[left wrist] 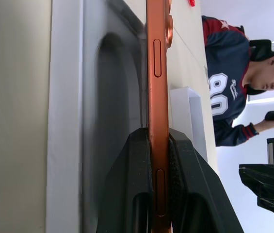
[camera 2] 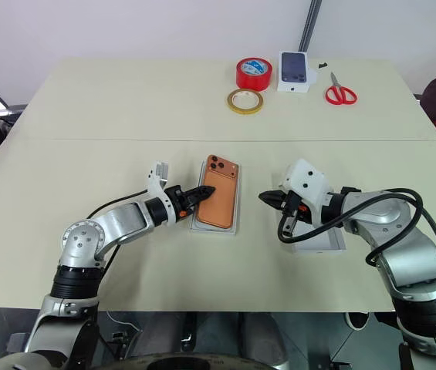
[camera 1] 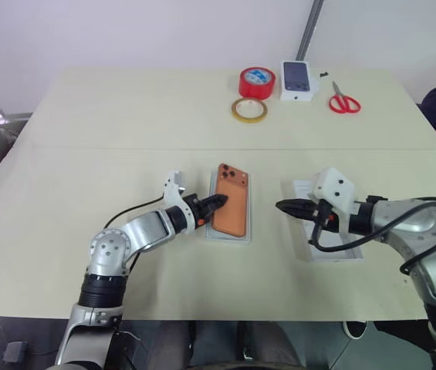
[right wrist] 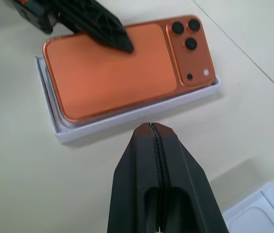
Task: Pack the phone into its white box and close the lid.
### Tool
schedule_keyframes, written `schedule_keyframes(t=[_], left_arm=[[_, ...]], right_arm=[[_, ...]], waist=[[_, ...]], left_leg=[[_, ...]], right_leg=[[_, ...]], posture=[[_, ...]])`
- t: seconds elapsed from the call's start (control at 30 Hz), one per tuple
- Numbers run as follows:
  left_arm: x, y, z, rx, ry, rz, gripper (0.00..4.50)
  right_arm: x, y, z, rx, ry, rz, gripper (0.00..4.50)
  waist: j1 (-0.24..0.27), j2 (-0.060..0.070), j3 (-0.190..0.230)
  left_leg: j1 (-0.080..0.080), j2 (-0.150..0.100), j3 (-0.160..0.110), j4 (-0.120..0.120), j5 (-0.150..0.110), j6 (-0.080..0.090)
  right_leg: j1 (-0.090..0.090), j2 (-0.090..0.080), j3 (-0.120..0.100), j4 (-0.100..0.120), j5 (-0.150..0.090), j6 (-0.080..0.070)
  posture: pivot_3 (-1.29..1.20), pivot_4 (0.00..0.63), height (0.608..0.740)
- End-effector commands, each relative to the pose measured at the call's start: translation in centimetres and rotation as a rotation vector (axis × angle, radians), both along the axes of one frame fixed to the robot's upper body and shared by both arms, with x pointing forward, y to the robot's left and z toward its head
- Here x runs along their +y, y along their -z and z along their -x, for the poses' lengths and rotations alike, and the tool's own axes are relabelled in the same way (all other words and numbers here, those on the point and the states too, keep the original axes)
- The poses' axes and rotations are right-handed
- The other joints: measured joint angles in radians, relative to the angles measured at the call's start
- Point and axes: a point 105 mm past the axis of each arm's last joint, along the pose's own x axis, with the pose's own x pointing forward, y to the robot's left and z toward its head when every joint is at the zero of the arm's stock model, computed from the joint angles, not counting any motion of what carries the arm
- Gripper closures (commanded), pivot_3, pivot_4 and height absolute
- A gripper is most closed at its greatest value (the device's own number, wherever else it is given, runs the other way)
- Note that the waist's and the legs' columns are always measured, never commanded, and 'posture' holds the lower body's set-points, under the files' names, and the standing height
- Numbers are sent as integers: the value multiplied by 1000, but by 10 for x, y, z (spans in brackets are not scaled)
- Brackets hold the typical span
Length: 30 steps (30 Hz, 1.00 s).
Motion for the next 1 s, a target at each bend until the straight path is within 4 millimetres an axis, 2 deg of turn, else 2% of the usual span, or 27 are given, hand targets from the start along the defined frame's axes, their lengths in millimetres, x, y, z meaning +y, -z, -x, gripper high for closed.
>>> schedule_keyframes(t=[0.03,0.1,0.27,0.4,0.53,0.6,0.7,0.8,0.87,1.0], left_arm=[[0,-9,0,-40,9,0,3528],[3,-9,0,-41,5,-5,2755],[10,-19,5,-78,23,-3,338],[24,-32,12,-157,54,-72,338],[49,-53,12,-271,16,-119,338],[61,-52,12,-330,4,-253,338],[83,-38,0,-401,-61,-547,338],[91,-31,-10,-530,-34,-822,1156],[86,-27,-14,-600,30,-921,2074],[69,-17,-16,-658,148,-965,4102]], right_arm=[[1,-6,1,-38,-17,10,4500],[1,-6,1,-38,-17,11,4500],[1,-4,0,-36,-22,18,4500],[1,-4,-1,-37,-21,19,4500],[-4,4,-9,-37,21,57,4500],[-4,8,-13,-39,32,71,4500],[-1,13,-20,-46,56,91,4500],[6,21,-26,-33,67,120,4500],[10,29,-32,-25,96,159,4500],[18,43,-40,-25,119,253,4500]], waist=[[0,0,0],[0,0,0],[-2,0,0],[-6,0,0],[0,0,0],[2,0,0],[-1,1,0],[-1,1,1],[-1,1,1],[1,1,1]], left_leg=[[0,0,0,0,0,0],[0,0,0,0,0,0],[0,0,0,0,0,0],[1,1,0,-1,0,0],[1,1,0,-1,0,-1],[1,0,0,0,0,-1],[1,0,0,-1,0,-1],[1,0,0,-1,0,-1],[1,0,0,-2,0,-1],[0,0,0,-2,0,-1]], right_leg=[[0,0,0,0,0,0],[0,0,0,0,0,0],[0,0,0,0,0,0],[0,1,0,0,0,0],[0,1,0,0,0,0],[0,0,0,0,0,0],[0,1,0,0,0,0],[0,1,0,0,0,0],[-1,1,0,0,0,0],[-2,0,0,0,0,0]], posture=[[0,150,740],[0,150,740],[0,150,740],[0,150,740],[0,150,740],[0,150,740],[0,150,740],[0,150,740],[0,150,740],[0,150,740]])
